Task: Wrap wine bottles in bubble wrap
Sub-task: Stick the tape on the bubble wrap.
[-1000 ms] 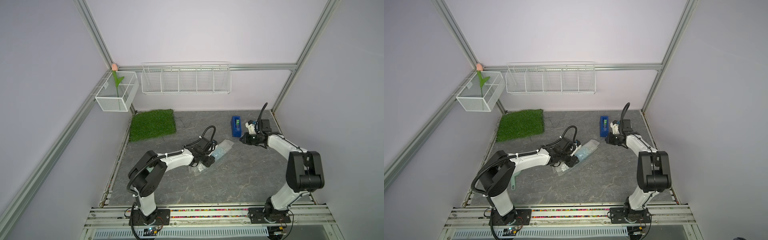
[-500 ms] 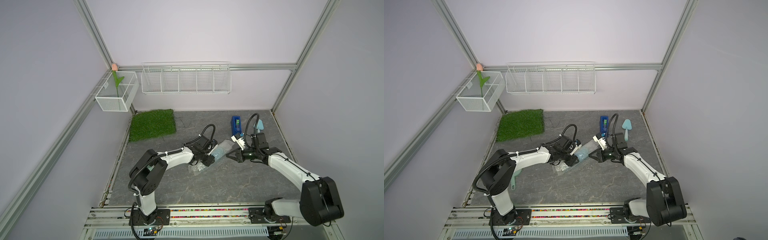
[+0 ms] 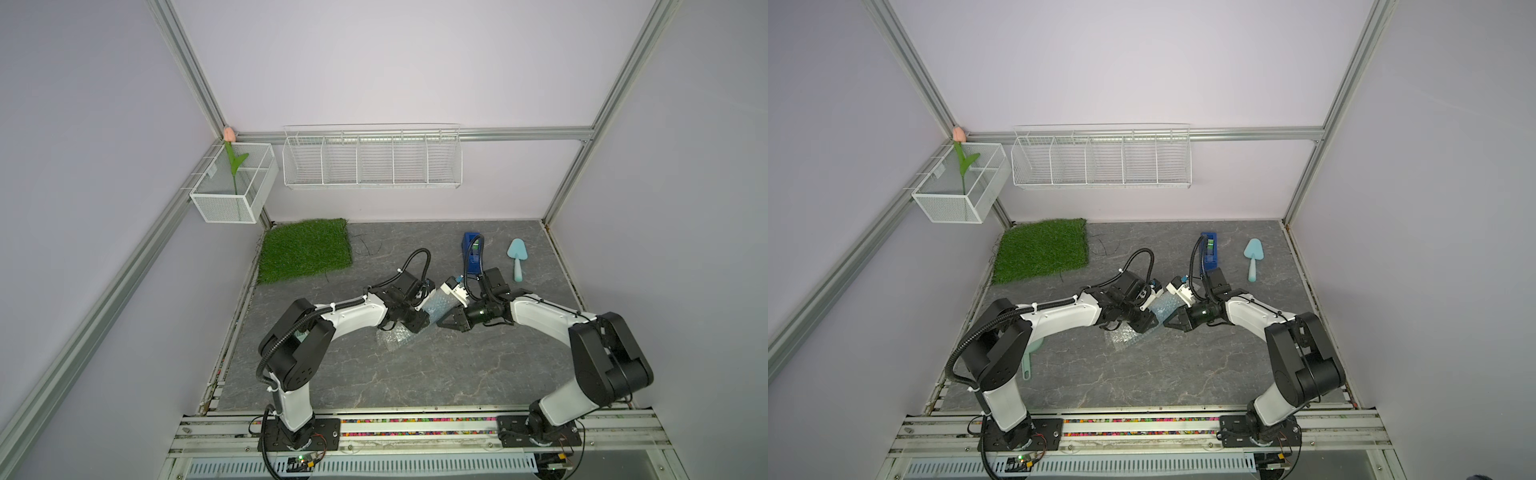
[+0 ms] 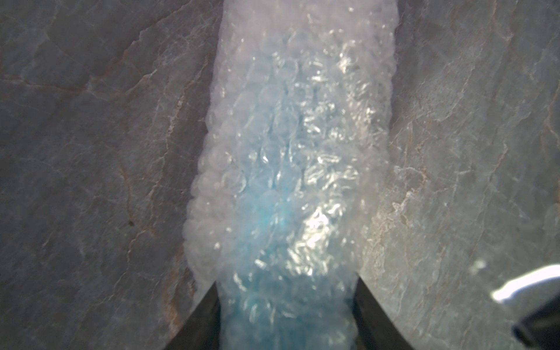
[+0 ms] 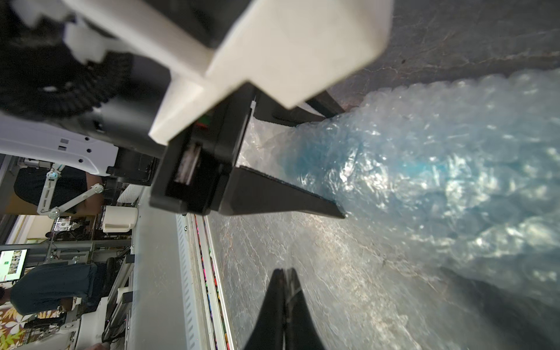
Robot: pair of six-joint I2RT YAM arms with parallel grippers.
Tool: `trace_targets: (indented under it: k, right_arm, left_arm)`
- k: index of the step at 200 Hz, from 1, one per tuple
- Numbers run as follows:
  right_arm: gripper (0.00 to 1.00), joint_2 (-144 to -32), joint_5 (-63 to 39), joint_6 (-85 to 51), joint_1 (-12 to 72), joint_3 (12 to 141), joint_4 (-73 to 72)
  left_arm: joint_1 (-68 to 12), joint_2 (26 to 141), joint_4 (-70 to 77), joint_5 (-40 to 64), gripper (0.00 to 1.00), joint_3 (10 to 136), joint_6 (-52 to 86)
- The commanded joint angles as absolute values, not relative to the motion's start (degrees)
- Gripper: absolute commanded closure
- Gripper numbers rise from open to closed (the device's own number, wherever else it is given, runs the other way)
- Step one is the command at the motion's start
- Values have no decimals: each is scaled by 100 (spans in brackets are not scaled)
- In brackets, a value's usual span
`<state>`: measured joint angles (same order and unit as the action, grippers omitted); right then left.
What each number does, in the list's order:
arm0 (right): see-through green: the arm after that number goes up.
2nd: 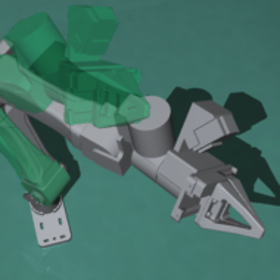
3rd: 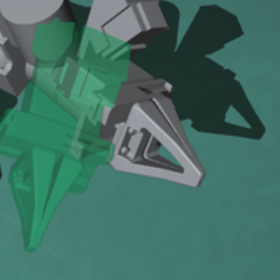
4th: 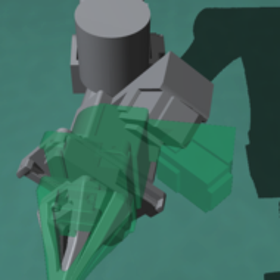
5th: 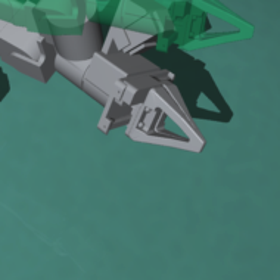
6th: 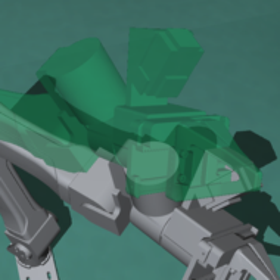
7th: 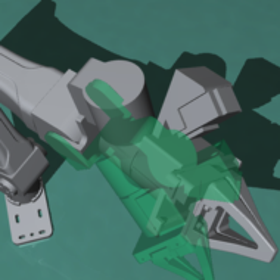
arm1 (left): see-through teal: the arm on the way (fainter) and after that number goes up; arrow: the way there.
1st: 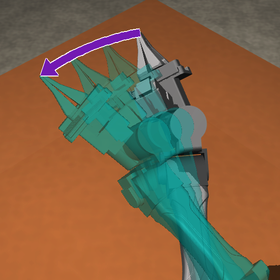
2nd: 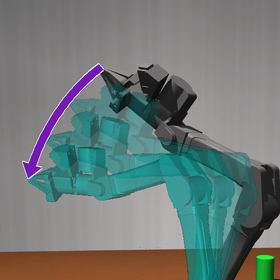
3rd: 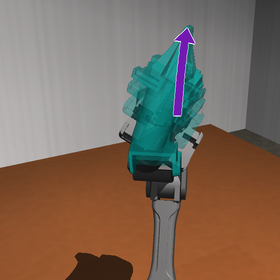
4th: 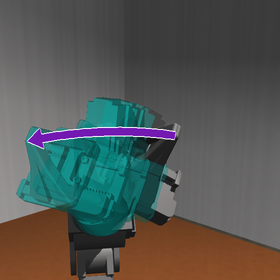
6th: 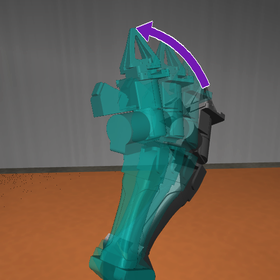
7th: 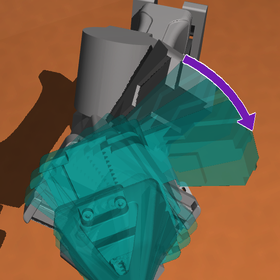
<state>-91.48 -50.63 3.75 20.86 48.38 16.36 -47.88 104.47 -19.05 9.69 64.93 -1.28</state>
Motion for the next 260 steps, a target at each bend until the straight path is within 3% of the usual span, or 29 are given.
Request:
trace_targets:
  k: [1,114,260]
  right_arm:
    - [93,-9304,-5201,701,2119,5001,1540]
    - [93,-10164,-5203,626,1986,5429,2029]
    - [93,-10444,-4894,562,1786,5778,2737]
  left_arm:
    - [-4811,11004,-2949,1090,50,6187,-211]
    - [-4816,11081,-3006,1145,50,6236,-219]
    - [-4816,11135,-3102,1185,50,6319,-246]
